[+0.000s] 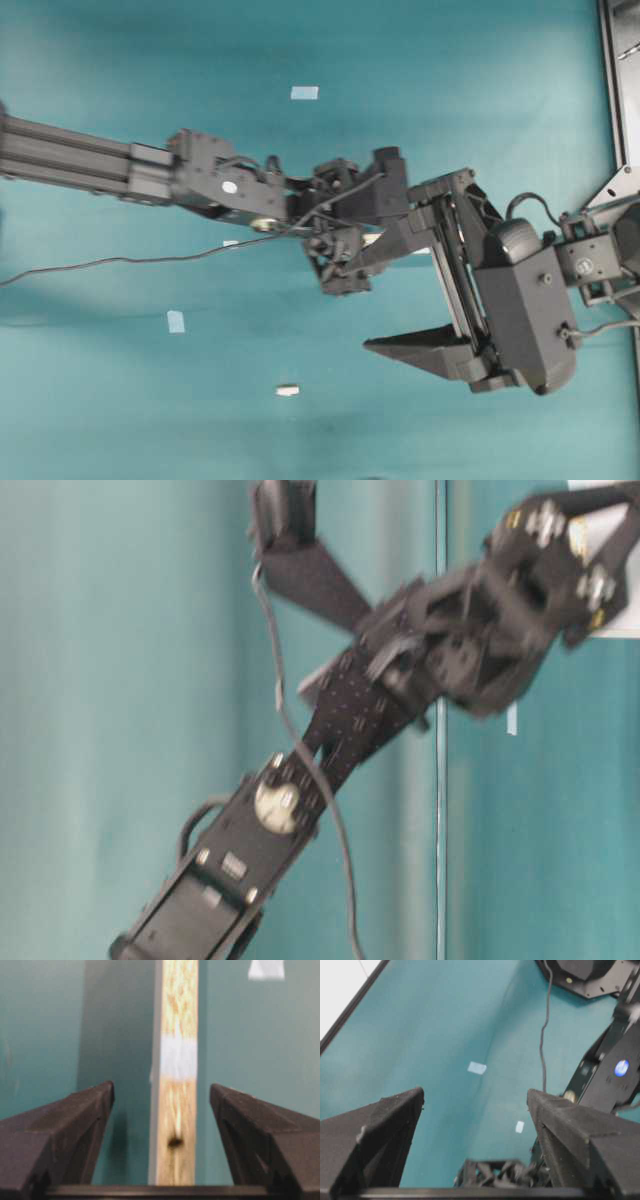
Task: Move the wooden board into place and insert the rod into its hole.
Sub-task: 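Drag the board with the left gripper toward the table centre, then swing the right gripper down over the wooden peg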
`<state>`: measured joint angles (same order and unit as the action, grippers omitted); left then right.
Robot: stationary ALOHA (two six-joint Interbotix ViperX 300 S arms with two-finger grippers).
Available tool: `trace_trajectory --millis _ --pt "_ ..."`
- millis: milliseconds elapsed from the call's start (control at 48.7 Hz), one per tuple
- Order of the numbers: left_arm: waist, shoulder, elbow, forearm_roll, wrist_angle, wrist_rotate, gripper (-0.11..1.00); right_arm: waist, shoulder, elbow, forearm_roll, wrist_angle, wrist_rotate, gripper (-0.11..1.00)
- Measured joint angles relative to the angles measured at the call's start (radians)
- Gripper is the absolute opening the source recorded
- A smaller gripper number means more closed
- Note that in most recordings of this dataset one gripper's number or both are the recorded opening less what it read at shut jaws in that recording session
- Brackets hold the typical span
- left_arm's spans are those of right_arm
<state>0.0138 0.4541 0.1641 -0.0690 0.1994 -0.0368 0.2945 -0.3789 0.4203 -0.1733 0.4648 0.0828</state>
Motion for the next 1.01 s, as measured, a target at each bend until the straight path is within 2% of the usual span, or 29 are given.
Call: trace_trajectory --millis 246,370,534,657,1006 --pt "-0.002 -0.038 0.135 0.0 -0.063 -0.002 0.77 0.0 0.0 0.008 -0.002 0.0 0.0 0.92" --pt "-0.002 -0.038 0.178 0.0 -0.179 0.0 0.76 0.0 0.0 0.011 -0.002 0.0 0.0 0.92" --pt "-0.006 -0.008 0.236 0.002 -0.399 0.002 0.76 0.002 0.009 0.011 -0.002 0.008 0.0 0.92" --pt "-0.009 0.011 0.262 0.0 -0.503 0.002 0.77 0.0 0.018 0.011 -0.002 0.025 0.0 0.92" --pt "-0.014 0.066 0.278 0.002 -0.646 0.054 0.76 0.002 0.048 0.008 0.003 0.081 0.021 0.92"
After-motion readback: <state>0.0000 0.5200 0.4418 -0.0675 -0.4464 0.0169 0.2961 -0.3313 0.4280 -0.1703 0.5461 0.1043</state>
